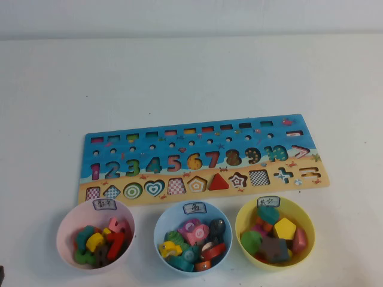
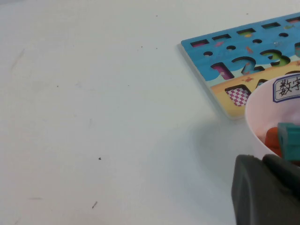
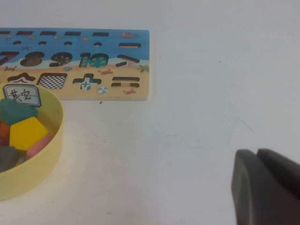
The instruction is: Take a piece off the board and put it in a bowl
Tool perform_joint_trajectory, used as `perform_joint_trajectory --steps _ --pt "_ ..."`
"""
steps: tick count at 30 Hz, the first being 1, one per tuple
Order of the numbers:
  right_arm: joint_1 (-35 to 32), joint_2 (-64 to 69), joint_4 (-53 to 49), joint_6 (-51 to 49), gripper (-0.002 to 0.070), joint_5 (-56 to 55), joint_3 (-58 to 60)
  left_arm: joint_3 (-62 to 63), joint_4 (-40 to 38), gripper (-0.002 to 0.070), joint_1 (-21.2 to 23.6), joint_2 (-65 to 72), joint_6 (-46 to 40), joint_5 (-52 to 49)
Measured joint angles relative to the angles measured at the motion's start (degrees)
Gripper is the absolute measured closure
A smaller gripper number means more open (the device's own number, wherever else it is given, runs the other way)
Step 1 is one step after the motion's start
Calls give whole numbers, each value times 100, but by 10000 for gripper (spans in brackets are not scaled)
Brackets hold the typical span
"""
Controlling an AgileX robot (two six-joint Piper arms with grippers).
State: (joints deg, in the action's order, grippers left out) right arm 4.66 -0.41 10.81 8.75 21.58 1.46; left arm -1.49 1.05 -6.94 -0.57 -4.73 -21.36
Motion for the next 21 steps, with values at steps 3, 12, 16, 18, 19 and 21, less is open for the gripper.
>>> perform_joint_trajectory --steps 3,12,16,18,19,21 --pt "0 0 0 0 694 0 0 0 0 675 0 0 0 11" --pt "0 0 0 0 694 0 0 0 0 676 0 0 0 21" --pt "0 0 0 0 694 0 0 0 -20 676 0 0 0 33" --pt "0 0 0 0 694 0 0 0 -23 676 0 0 0 41" --pt "0 0 0 0 694 0 0 0 -33 676 0 0 0 41" --pt "0 0 0 0 694 0 0 0 -36 676 0 0 0 41"
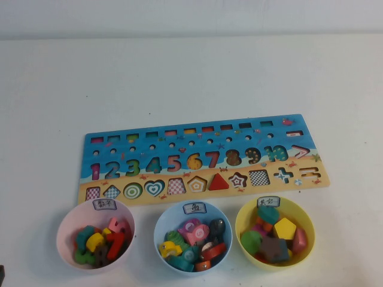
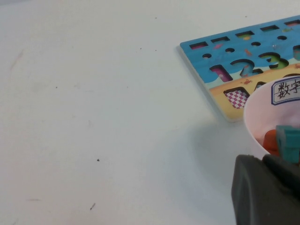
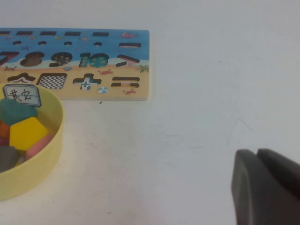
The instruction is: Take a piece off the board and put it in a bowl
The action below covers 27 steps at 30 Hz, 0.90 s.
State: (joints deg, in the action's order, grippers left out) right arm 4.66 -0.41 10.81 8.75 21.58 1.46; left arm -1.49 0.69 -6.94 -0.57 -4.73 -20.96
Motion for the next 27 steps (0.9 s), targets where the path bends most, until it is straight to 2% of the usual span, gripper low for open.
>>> perform_joint_trajectory --steps 16,19,24,27 --pt "0 0 0 0 694 0 0 0 -324 676 0 0 0 263" --pt "0 0 0 0 694 0 0 0 -848 675 0 0 98 399" --pt "0 0 0 0 694 0 0 0 -2300 676 0 0 589 1129" --pt "-5 0 0 0 694 0 0 0 -2806 676 0 0 734 1444"
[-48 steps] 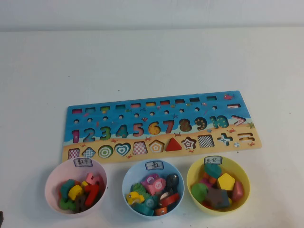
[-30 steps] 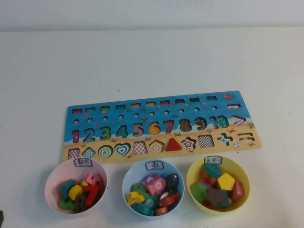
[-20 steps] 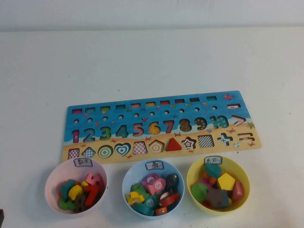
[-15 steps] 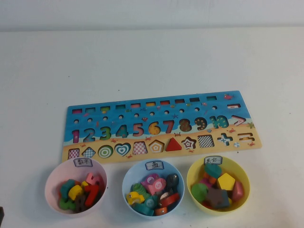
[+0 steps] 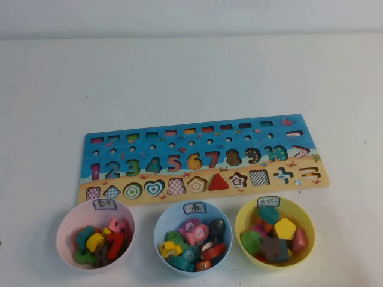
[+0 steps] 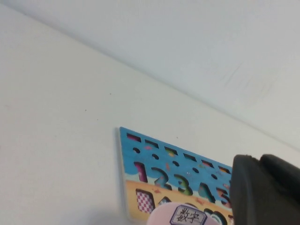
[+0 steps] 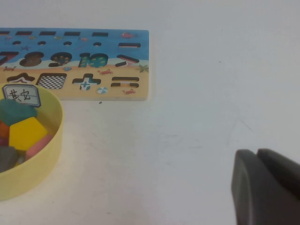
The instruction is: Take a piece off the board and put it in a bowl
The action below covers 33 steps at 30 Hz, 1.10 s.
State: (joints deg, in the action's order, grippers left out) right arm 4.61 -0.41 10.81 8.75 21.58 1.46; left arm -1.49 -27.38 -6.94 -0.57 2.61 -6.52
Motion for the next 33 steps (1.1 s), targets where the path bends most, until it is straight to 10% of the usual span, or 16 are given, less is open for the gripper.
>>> perform_joint_trajectory --steps 15,33 --pt "0 0 0 0 694 0 0 1185 -186 676 0 1178 -151 -757" --pt "0 0 0 0 694 0 0 4270 -812 676 0 5636 -3628 -3676"
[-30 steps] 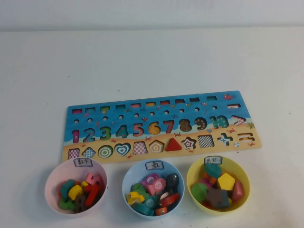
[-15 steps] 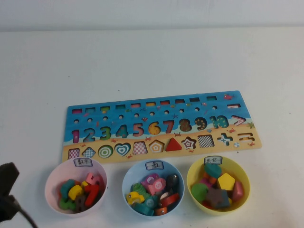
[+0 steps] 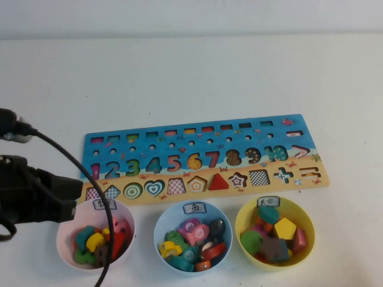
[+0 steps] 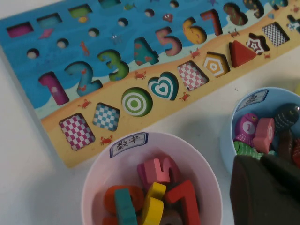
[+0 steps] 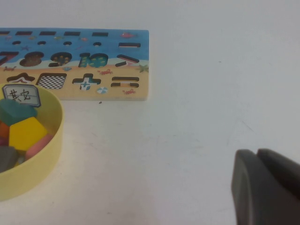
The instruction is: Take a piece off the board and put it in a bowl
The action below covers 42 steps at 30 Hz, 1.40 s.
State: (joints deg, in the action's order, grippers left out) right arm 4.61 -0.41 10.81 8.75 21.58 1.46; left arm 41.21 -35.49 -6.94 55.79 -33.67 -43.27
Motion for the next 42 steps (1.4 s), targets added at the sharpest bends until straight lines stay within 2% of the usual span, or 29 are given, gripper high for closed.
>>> perform_joint_trajectory --steps 15,20,25,33,37,42 --pt "0 0 0 0 694 0 0 162 -86 677 4 501 -698 -157" --pt "0 0 0 0 694 0 0 832 -95 677 -61 1091 -1156 -565" --pt "0 0 0 0 694 0 0 1968 105 677 -650 2236 -1744 -751" --pt "0 0 0 0 694 0 0 4005 1437 677 -1787 4083 -1839 -1781" --pt "0 0 0 0 694 0 0 4926 1773 677 -2119 4822 -1958 -2422" --pt "0 0 0 0 694 0 0 5723 1976 678 -2462 5537 -2429 -2604"
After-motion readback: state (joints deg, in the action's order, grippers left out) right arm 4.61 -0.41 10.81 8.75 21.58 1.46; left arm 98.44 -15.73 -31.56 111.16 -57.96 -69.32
